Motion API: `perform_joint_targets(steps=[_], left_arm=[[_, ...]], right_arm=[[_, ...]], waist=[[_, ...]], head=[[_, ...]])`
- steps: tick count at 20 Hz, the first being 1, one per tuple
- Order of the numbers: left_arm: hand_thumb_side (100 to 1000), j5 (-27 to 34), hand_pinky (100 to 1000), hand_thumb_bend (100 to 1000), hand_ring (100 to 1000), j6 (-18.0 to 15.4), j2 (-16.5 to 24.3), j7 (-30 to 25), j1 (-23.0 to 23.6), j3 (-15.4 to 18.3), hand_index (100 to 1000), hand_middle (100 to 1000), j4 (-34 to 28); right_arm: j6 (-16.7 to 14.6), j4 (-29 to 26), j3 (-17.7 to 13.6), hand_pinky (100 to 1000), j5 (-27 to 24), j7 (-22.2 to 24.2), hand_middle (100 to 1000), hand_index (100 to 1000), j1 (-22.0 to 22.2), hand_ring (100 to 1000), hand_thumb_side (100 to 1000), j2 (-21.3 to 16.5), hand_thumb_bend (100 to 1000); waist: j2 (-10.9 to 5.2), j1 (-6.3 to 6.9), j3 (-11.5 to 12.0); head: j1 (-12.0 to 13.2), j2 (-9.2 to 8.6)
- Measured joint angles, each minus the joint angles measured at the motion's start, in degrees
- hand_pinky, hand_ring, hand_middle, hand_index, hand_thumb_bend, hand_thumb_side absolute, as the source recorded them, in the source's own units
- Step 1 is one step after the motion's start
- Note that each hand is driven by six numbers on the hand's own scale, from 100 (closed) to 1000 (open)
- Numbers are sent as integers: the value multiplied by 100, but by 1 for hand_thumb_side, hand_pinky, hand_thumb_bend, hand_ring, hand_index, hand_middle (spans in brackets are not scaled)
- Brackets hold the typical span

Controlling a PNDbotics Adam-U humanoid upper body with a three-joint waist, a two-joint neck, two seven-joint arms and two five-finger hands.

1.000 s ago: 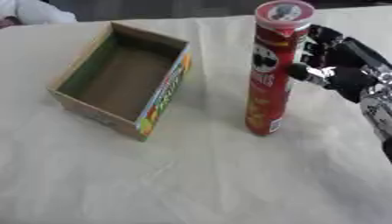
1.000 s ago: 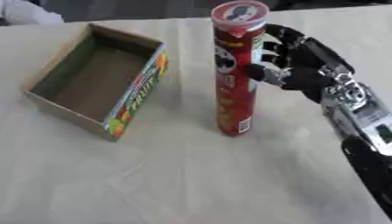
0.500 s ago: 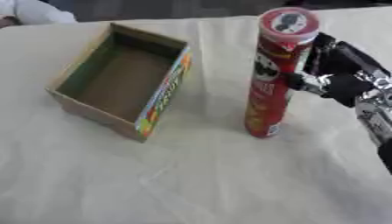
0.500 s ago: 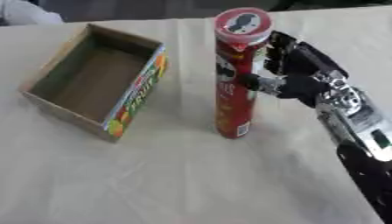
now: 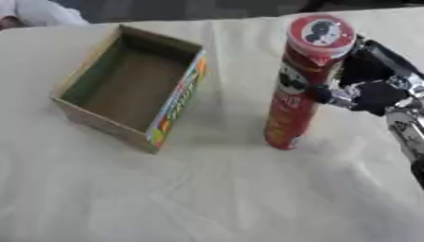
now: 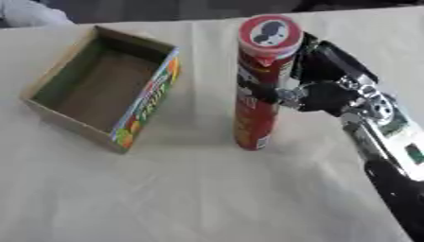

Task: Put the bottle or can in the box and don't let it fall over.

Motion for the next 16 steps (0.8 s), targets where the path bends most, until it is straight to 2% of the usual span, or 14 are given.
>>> perform_joint_targets(steps=[11,13,14,15,16], left_arm=[[641,20,888,100,740,-3,-46,-10,-30,-1,669,509,0],[642,21,887,100,740,-4,-46,-11,-30,-1,669,508,0],[642,22,887,100,740,-5,-47,-12,-30,-1,669,507,0],[642,22,887,100,740,-6,-47,-13,-30,-1,668,507,0],[643,23,888,100,739,-6,-47,-13,-30,-1,668,507,0]], right_arm=[[154,286,287,820,-44,200,1000,853,-242,844,136,161,631],[176,316,324,781,-69,229,970,836,-258,817,100,179,643],[185,318,340,732,-77,239,927,809,-262,777,100,192,649],[197,318,350,704,-93,252,907,796,-263,758,100,204,635],[207,317,355,638,-114,263,868,767,-254,721,100,208,604]], waist=[[55,-10,41],[56,-9,41],[56,-8,41],[56,-8,40],[56,-7,38]], head=[[-34,0],[-41,0],[-44,0],[-46,0],[-46,0]])
